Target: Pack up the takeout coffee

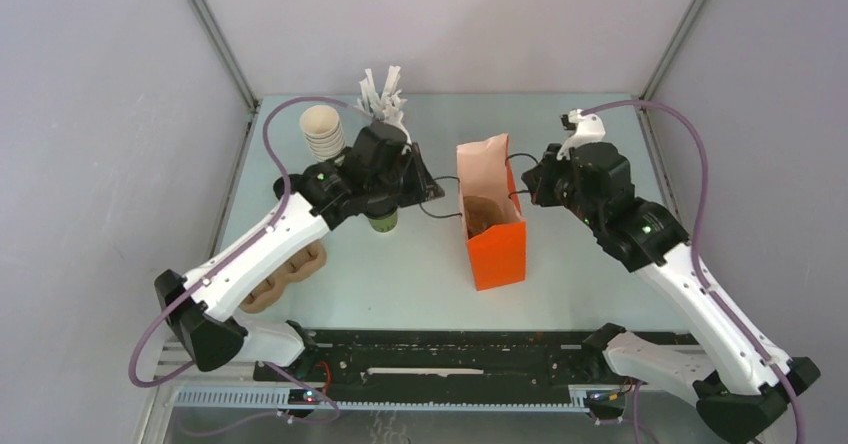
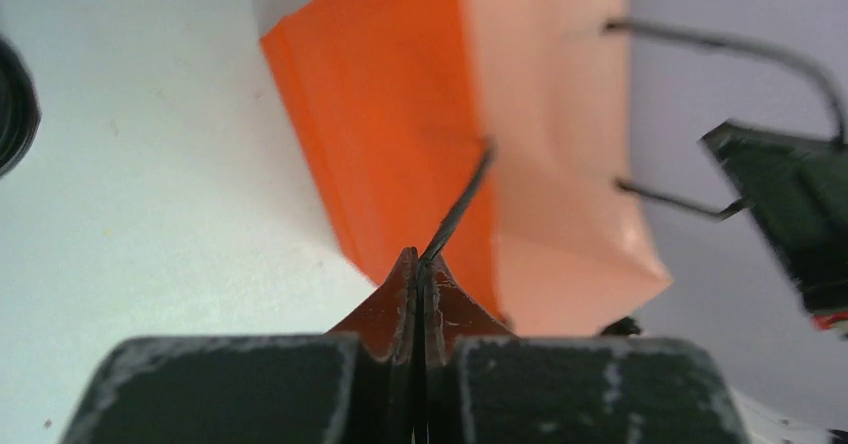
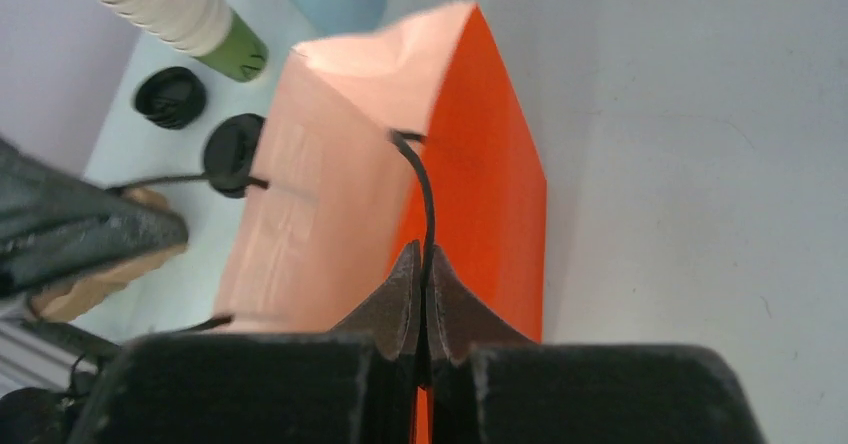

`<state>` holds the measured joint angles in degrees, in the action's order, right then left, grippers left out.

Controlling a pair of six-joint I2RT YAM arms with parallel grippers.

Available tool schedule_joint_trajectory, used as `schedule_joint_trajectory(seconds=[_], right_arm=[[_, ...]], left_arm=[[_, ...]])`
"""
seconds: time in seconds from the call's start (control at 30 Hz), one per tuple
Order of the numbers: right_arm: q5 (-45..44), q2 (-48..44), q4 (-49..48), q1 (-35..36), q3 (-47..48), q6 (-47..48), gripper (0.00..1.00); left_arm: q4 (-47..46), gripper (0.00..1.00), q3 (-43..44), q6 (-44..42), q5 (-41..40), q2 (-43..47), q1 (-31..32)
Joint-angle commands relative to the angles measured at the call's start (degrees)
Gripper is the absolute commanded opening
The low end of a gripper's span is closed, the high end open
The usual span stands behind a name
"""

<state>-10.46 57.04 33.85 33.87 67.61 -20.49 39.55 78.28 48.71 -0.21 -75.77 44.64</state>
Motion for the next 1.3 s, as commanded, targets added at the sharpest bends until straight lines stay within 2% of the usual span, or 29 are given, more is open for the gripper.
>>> schedule_joint_trajectory(seconds=[0.0, 0.1, 0.2, 0.37, 0.47, 0.6, 0.67, 0.77, 0.87, 1.0, 1.1, 1.27], right_arm=[[-1.93, -6.79, 1.13, 2.49, 8.91, 1.9, 0.0], [-1.89, -8.12, 1.66, 4.57, 10.07, 1.03, 0.0], [-2.21, -8.09, -0.75, 4.46, 5.75, 0.25, 0.0], [2.04, -3.41, -3.23, -0.04, 0.01, -1.21, 0.0], [3.8, -1.81, -3.69, -0.82, 0.57, -1.04, 0.0], [3.39, -4.8, -2.29, 0.99, 5.28, -0.66, 0.0], [3.16, -6.54, -2.05, 1.89, 7.3, -0.75, 0.0], [3.58, -8.42, -2.51, 2.31, 7.93, -1.36, 0.0], [2.56, -8.49, -3.94, 1.81, 2.89, -1.82, 0.0], [3.8, -5.76, -3.83, -0.76, -2.53, -2.72, 0.0], [4.8, -4.16, -4.16, -2.6, -3.15, -2.12, 0.0], [5.93, -5.07, -6.23, -3.37, 0.82, 0.74, 0.0]], left_arm=[[-1.2, 0.0, 13.67, -2.24, 4.53, 2.21, 1.02], [-2.83, 0.0, 12.35, -0.77, 3.83, 5.58, 1.5], [-5.34, 0.0, 4.82, 0.37, 1.08, 8.99, 0.66], [-6.04, 0.0, -4.93, 1.32, 4.68, 7.85, -3.76], [-3.81, 0.0, -3.11, -0.13, 3.66, 7.24, -3.91], [-0.56, 0.0, 7.69, -2.78, 3.68, 7.66, -3.14], [-0.38, 0.0, 9.87, -2.81, 3.74, 8.64, -2.62], [-2.76, 0.0, 6.64, -2.04, 3.84, 10.83, -2.41], [-5.36, 0.0, -1.71, -0.93, 1.78, 12.41, -2.79], [-7.28, 0.0, -8.93, 0.07, 4.27, 9.69, -4.91], [-6.96, 0.0, -7.77, -1.02, 5.03, 7.18, -5.28], [-3.91, 0.0, 2.47, -4.17, 4.11, 6.38, -5.3]])
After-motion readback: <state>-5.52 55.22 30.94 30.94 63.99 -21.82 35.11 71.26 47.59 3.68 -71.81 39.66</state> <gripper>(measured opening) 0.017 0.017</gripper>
